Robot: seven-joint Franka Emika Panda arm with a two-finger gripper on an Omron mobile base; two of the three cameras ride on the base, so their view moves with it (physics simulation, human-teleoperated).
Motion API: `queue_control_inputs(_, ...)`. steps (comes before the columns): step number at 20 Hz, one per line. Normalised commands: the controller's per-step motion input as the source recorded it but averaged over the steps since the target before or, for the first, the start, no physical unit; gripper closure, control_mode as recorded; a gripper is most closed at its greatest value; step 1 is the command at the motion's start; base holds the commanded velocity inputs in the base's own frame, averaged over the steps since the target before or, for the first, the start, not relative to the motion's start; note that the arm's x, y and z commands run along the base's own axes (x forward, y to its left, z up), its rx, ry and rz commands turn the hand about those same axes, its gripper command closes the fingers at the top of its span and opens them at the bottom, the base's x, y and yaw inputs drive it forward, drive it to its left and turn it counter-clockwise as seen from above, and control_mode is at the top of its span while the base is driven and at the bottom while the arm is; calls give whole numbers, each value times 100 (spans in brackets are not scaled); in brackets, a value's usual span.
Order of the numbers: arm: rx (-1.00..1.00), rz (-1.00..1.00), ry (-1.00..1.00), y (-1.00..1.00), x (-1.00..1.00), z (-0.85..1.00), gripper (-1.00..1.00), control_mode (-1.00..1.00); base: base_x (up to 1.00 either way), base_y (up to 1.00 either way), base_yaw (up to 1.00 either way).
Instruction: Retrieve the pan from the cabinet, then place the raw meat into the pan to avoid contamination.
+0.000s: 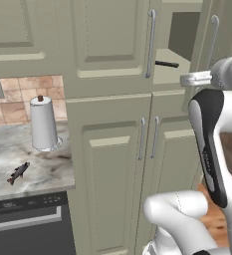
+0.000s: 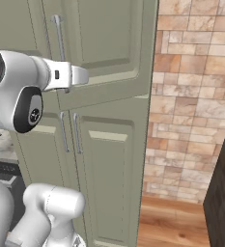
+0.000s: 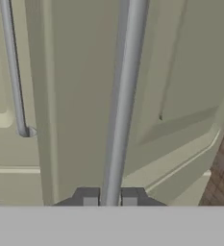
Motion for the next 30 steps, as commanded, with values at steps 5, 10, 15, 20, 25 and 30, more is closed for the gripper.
queue_control_inputs(5,0,-2,2,-10,-27,-2,-100,-100,0,0,0)
queue_control_inputs(10,0,-1,0,-1,-19,0,-100,-100,0,0,0)
queue_control_inputs(15,0,-1,0,-5,-29,0,-100,-100,0,0,0)
queue_control_inputs(20,0,0,0,3,-48,3,-100,-100,0,0,0)
queue_control_inputs(25,-2,0,0,21,-51,6,-100,-100,0,0,0)
queue_control_inputs(30,-6,0,-1,41,-40,7,-100,-100,0,0,0)
